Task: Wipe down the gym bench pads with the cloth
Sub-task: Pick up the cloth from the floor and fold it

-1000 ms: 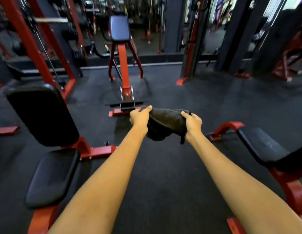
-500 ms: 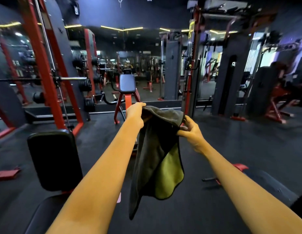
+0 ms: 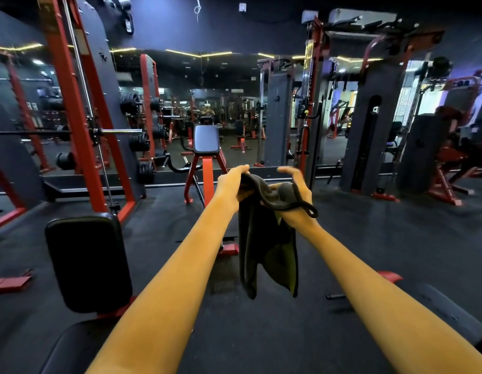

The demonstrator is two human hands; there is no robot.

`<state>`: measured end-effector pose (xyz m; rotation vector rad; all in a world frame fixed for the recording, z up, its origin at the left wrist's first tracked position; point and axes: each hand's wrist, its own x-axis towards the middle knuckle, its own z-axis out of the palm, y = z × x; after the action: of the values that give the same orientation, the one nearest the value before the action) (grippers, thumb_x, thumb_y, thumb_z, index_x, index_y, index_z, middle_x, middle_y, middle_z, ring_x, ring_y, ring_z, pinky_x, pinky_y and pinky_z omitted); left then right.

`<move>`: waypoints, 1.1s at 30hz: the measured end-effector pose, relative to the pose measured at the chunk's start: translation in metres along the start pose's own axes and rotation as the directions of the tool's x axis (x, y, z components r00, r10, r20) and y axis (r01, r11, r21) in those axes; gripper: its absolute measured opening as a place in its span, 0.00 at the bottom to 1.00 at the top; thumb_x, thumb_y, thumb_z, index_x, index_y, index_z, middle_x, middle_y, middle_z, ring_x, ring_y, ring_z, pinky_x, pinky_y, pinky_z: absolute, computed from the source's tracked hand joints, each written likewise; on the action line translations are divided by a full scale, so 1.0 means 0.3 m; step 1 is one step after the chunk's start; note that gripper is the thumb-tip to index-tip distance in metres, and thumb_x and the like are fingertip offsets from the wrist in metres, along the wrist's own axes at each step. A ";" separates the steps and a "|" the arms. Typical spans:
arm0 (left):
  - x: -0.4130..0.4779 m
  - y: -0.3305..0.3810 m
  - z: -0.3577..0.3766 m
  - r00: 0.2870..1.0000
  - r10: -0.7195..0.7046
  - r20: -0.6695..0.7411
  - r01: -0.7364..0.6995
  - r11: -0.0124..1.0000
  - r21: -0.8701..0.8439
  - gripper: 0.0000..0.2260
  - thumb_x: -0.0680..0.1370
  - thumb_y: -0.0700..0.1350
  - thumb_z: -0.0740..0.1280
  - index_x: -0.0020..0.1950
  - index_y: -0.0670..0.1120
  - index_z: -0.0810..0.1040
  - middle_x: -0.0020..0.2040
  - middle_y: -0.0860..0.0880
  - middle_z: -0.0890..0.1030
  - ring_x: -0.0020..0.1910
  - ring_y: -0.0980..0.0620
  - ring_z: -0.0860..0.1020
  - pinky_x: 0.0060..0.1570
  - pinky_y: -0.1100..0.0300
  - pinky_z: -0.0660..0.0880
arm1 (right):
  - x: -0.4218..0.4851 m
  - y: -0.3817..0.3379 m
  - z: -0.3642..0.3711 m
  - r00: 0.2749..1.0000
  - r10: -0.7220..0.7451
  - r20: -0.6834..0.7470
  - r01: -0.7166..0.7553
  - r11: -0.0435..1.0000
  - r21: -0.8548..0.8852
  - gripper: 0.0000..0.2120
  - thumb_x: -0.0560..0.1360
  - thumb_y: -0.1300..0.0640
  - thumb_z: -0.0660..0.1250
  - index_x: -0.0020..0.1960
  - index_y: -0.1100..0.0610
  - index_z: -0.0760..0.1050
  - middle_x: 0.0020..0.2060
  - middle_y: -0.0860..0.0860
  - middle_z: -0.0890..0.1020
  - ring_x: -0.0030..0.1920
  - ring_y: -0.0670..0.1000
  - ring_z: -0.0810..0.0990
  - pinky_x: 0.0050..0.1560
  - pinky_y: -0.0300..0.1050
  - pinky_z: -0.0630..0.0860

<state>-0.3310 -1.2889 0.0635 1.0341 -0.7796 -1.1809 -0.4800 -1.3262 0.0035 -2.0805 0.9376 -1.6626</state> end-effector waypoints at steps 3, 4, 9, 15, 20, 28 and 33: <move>-0.008 -0.010 0.001 0.997 0.043 0.069 -0.044 0.999 0.014 0.11 0.80 0.52 0.60 0.51 0.46 0.76 0.42 0.46 0.81 0.43 0.49 0.79 0.46 0.54 0.75 | 0.026 -0.026 0.006 0.989 0.133 -0.060 -0.129 0.989 0.066 0.18 0.64 0.66 0.79 0.51 0.61 0.77 0.41 0.46 0.80 0.44 0.46 0.81 0.48 0.47 0.80; -0.008 -0.021 -0.001 0.994 0.046 0.099 -0.046 0.999 -0.003 0.11 0.80 0.52 0.60 0.53 0.47 0.76 0.44 0.45 0.81 0.46 0.49 0.79 0.48 0.53 0.74 | 0.028 -0.048 0.012 0.960 0.273 -0.057 -0.256 0.945 0.203 0.17 0.64 0.69 0.78 0.50 0.61 0.77 0.40 0.49 0.79 0.42 0.47 0.80 0.47 0.46 0.79; -0.006 -0.137 -0.044 0.932 0.348 0.101 -0.351 0.798 0.490 0.18 0.73 0.53 0.72 0.58 0.47 0.73 0.51 0.47 0.77 0.48 0.52 0.75 0.44 0.60 0.74 | 0.049 -0.086 0.036 0.640 0.767 0.050 -0.605 0.462 0.648 0.14 0.67 0.76 0.71 0.32 0.61 0.71 0.22 0.52 0.78 0.23 0.49 0.77 0.31 0.45 0.78; -0.038 -0.248 -0.090 0.899 0.180 0.399 -0.398 0.714 0.576 0.32 0.65 0.49 0.79 0.65 0.52 0.68 0.56 0.50 0.76 0.55 0.53 0.76 0.55 0.57 0.76 | 0.040 -0.063 0.023 0.558 0.821 0.122 -0.635 0.328 0.700 0.07 0.66 0.73 0.74 0.39 0.64 0.79 0.32 0.57 0.82 0.34 0.56 0.82 0.41 0.57 0.80; -0.045 -0.242 -0.101 0.910 0.188 0.369 -0.357 0.807 0.471 0.21 0.74 0.35 0.68 0.64 0.49 0.72 0.56 0.45 0.78 0.56 0.49 0.77 0.54 0.57 0.77 | 0.029 -0.066 0.014 0.569 0.809 0.149 -0.631 0.313 0.710 0.07 0.69 0.69 0.74 0.38 0.63 0.76 0.26 0.55 0.82 0.26 0.52 0.81 0.33 0.57 0.79; -0.075 -0.270 -0.108 0.973 0.103 0.208 -0.154 0.957 0.246 0.06 0.78 0.36 0.64 0.51 0.45 0.77 0.46 0.48 0.81 0.46 0.52 0.79 0.44 0.62 0.78 | -0.025 -0.035 0.009 0.504 0.862 0.056 -0.626 0.320 0.711 0.27 0.66 0.62 0.79 0.61 0.66 0.74 0.52 0.62 0.82 0.43 0.57 0.83 0.33 0.51 0.80; -0.049 -0.264 -0.138 0.998 0.068 -0.005 -0.065 0.965 0.253 0.09 0.80 0.39 0.62 0.58 0.41 0.77 0.48 0.47 0.80 0.50 0.50 0.78 0.46 0.59 0.76 | -0.044 -0.005 -0.035 0.468 0.880 -0.081 -0.684 0.419 0.597 0.21 0.63 0.55 0.81 0.50 0.59 0.76 0.52 0.58 0.82 0.51 0.57 0.82 0.49 0.58 0.80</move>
<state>-0.3249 -1.2695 -0.0247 1.2140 -0.9650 -1.0334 -0.4910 -1.3149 -0.0025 -0.6845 1.1992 -1.4953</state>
